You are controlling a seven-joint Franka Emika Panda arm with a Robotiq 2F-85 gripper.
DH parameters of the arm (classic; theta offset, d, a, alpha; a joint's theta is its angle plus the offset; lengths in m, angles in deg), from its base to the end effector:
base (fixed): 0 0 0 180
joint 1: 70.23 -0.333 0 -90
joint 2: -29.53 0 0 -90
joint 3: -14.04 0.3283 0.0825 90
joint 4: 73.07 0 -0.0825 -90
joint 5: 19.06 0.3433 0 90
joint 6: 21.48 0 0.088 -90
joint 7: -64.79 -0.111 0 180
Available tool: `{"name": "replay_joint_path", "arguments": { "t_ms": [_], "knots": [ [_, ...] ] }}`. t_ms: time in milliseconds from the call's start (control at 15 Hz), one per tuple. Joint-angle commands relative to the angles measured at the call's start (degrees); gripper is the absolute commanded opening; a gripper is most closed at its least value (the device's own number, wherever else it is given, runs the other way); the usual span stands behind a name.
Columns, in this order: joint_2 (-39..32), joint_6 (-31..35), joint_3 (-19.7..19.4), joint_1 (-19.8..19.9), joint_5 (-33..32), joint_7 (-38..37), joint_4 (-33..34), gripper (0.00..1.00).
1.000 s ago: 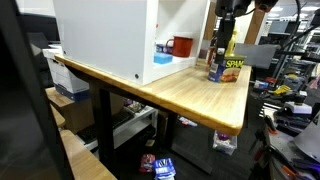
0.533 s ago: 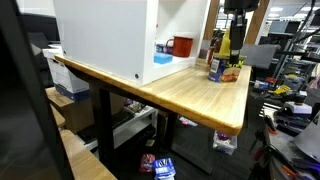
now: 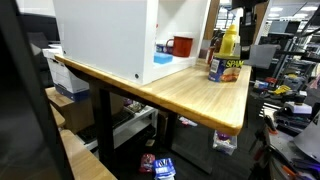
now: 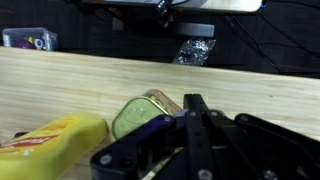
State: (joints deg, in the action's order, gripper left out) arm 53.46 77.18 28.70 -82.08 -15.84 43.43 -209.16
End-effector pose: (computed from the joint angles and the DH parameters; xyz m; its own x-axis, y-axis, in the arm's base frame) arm 0.3102 0.1694 0.4795 0.9778 0.0253 -0.2080 0.0545 -0.9892 0.1361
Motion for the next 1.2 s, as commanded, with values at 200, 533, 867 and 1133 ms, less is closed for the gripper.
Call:
{"name": "replay_joint_path", "arguments": {
  "t_ms": [200,533,867,1133],
  "knots": [
    [0.5,-6.7,1.6,2.3,-6.5,-3.8,1.6,0.00],
    [0.4,-4.9,0.7,3.0,-6.3,-3.1,0.9,0.00],
    [-0.3,-1.3,0.5,4.0,-9.2,-2.6,-0.4,0.00],
    [-0.6,3.4,0.1,4.6,-11.9,-2.5,-2.2,0.00]
  ]
}}
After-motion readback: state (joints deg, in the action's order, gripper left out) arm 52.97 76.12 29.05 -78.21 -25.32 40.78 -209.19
